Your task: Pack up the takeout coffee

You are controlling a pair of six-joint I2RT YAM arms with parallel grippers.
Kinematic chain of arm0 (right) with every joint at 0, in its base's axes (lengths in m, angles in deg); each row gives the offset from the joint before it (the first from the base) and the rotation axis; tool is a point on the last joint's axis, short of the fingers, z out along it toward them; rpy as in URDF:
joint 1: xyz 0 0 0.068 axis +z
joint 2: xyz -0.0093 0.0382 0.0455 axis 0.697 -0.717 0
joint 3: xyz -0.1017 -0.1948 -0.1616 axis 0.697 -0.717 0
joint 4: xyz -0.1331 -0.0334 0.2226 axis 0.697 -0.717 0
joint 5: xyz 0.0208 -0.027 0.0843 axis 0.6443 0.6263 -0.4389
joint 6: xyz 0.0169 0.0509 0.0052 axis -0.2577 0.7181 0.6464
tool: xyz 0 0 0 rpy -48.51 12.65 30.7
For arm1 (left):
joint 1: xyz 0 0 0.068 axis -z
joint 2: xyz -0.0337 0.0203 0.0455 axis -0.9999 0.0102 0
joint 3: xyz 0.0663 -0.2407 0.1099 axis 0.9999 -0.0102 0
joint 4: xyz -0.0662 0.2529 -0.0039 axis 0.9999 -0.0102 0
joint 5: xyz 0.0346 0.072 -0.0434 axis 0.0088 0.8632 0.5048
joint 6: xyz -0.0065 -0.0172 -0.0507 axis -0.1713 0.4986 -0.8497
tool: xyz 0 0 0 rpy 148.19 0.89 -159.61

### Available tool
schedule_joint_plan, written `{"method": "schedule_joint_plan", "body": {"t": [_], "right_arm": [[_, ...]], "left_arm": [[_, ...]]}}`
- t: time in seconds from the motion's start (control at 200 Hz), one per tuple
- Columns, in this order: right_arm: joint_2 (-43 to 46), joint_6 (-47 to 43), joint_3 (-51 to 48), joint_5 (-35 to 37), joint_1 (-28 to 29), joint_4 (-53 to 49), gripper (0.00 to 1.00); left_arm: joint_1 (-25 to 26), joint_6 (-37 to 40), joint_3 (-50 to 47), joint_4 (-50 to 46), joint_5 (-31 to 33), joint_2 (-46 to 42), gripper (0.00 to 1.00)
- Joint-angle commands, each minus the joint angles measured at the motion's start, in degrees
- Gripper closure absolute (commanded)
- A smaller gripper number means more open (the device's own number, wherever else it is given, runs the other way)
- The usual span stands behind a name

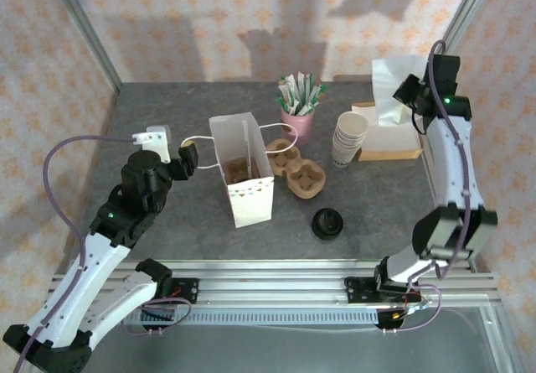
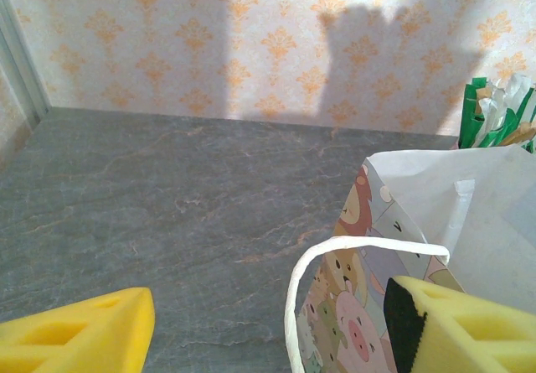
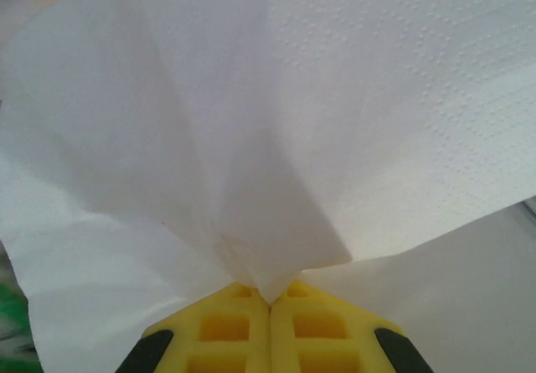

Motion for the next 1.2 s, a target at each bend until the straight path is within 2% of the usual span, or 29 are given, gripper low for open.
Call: {"method": "schedule_joint_plan", "body": {"t": [0.0,0.15,0.3,0.38,0.445,0.581,0.816,1.121,1.196], "right_arm": [[6.0,0.0,-0.7,-1.1,8.0,0.5,1.00],[11.5,3.1,-1.2,-3.7,24.9,4.2,1.00],[10.7,10.6,-1.9,-7.6,42.7,14.4,1.00],[8.2,15.1,-1.9,-9.8,49.3,19.7,1.00],[6.3,20.0,-3.1,-13.2,52.4,26.2,1.00],[3.0,26.9,-5.0,-14.7,56.1,34.1,1.00],[-3.5,36.6,-8.3,-19.1,56.3,43.4,1.00],[-6.7,35.9,-10.1,-17.5,52.1,35.4,1.00],[-6.3,34.0,-10.5,-16.3,50.9,32.1,1.00]], "left_arm": [[-0.4,-0.4,1.2,-0.4,0.7,-0.3,0.28],[-0.7,-0.8,0.8,-0.1,0.3,0.1,0.33],[-0.9,-1.6,1.0,-0.2,-0.7,1.1,0.41],[-0.9,-1.6,1.0,-0.2,-1.6,1.5,0.44],[-0.9,-1.8,1.0,-0.2,-2.1,1.8,0.46],[-1.0,-1.8,1.2,-0.3,-3.7,2.9,0.49],[-1.0,-2.0,1.6,-0.6,-5.2,4.2,0.64],[-1.0,-2.0,1.9,-1.6,-4.0,5.4,0.93],[-1.1,-2.0,2.1,-1.9,-3.5,5.6,0.96]]}}
